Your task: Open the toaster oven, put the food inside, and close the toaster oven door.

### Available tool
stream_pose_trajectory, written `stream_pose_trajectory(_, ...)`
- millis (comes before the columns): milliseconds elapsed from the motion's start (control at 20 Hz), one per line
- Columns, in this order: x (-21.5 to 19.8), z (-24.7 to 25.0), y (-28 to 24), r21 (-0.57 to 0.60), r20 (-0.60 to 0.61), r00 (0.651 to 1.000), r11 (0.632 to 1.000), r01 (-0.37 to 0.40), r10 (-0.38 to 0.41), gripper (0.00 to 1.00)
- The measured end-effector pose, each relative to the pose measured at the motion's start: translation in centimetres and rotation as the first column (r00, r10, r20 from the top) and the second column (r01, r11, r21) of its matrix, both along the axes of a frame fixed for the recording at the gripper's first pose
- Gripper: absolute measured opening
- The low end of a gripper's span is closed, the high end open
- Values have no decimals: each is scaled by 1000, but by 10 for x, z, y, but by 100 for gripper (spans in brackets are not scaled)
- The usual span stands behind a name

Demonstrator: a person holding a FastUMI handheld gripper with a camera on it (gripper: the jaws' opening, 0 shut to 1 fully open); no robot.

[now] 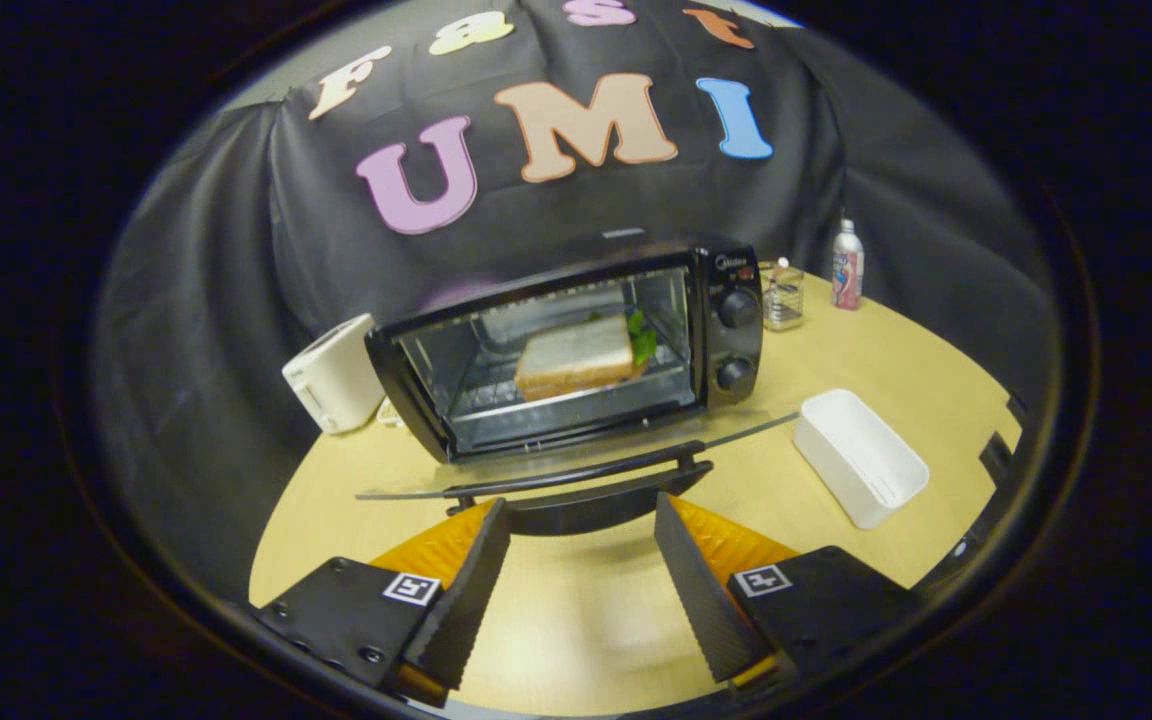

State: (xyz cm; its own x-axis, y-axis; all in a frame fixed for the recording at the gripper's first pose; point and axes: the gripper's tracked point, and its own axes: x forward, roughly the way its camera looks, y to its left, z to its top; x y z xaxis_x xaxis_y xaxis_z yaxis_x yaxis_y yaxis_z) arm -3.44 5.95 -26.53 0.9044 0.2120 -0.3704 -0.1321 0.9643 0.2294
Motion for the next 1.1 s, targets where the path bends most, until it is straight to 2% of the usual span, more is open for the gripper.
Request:
stream_pose_trajectory(150,19,15,12,-3,44,999,1000,-12,12,92)
stream_pose_trajectory(300,43,9,15,-84,44,999,996,2,1,92)
stream_pose_trajectory(550,74,34,7,-31,131,991,999,43,-39,92)
stream_pose_trajectory(850,80,71,-2,-21,246,969,999,41,-34,91)
stream_pose_trajectory(1100,62,126,-4,-16,392,920,1000,-4,10,91)
